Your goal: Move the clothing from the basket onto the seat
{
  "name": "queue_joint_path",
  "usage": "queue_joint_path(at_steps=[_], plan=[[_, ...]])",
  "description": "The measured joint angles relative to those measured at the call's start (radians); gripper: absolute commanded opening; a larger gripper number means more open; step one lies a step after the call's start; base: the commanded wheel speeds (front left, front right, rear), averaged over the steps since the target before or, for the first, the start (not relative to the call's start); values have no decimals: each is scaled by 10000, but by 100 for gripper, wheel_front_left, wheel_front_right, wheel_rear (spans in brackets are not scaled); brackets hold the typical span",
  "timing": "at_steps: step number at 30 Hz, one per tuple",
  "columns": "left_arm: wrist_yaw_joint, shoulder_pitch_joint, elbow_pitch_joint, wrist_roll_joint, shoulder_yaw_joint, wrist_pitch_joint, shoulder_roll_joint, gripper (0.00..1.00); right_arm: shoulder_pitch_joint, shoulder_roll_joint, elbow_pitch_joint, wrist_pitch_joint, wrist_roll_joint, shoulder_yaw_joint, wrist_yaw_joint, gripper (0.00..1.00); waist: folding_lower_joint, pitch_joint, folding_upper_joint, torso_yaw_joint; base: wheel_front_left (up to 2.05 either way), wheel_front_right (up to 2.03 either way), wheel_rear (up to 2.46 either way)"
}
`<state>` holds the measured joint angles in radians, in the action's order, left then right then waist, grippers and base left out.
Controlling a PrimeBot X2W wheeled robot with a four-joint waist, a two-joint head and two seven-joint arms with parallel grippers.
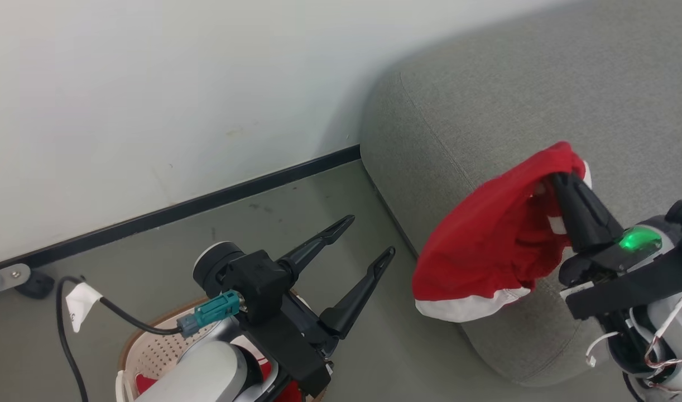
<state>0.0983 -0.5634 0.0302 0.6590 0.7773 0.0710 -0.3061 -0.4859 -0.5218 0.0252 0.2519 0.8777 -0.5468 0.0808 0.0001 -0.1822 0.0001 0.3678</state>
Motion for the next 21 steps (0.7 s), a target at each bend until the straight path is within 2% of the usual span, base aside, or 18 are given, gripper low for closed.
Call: queue_joint_path(at_steps=[6, 21], plan=[[2, -16, -69, 4, 0, 23, 27, 100, -471, -228, -173, 21, -29, 717, 75, 0, -1, -140, 0, -64, 0, 0, 0], [75, -407, -506, -10, 73, -178, -44, 100, -2027, -1944, 550, 50, -247, 2485, -88, 0, 0, -985, 0, -368, 0, 0, 0]])
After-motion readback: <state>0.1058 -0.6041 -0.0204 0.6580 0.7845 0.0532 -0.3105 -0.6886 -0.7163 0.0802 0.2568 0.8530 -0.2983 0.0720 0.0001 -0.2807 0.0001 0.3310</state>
